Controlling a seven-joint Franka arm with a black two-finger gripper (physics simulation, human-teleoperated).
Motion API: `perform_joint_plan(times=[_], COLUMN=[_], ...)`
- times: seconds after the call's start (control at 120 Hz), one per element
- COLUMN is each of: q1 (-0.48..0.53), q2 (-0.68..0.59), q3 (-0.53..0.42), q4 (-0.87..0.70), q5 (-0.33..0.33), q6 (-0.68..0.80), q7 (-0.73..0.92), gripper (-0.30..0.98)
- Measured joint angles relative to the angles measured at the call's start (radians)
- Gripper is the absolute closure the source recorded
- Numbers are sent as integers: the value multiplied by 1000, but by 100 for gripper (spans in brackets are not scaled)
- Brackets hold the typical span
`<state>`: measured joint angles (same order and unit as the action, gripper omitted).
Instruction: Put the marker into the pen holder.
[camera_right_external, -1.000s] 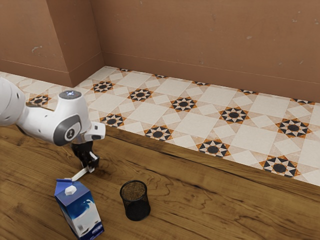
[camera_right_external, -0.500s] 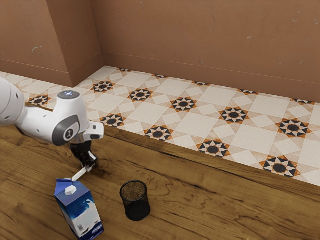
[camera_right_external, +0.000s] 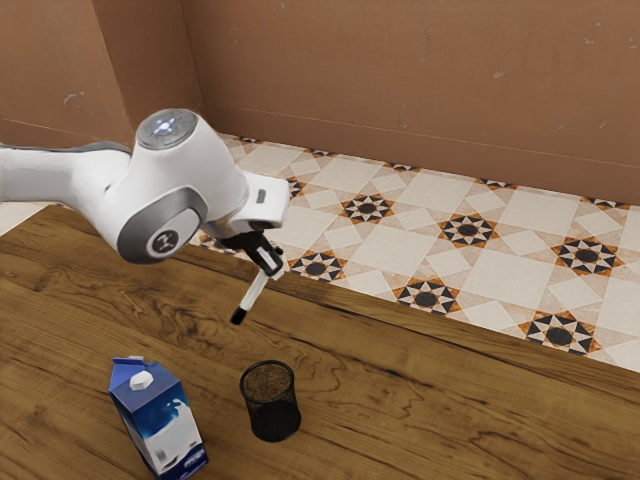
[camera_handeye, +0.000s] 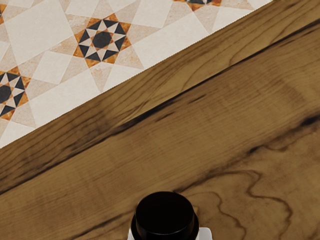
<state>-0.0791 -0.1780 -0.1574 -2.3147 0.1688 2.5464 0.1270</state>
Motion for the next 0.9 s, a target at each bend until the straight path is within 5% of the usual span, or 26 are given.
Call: perform_joint_plan(times=[0.233, 0.533, 0.7, 0.9], q1=[0, -3, 16, 49], q2=[88, 28, 127, 153], q3=[-65, -129, -144, -138], q4=[-20, -120, -132, -129], q5=[0, -16, -21, -34], q6=[115, 156, 162, 155], q7=[-69, -126, -154, -158], gripper=[76, 75, 75, 35])
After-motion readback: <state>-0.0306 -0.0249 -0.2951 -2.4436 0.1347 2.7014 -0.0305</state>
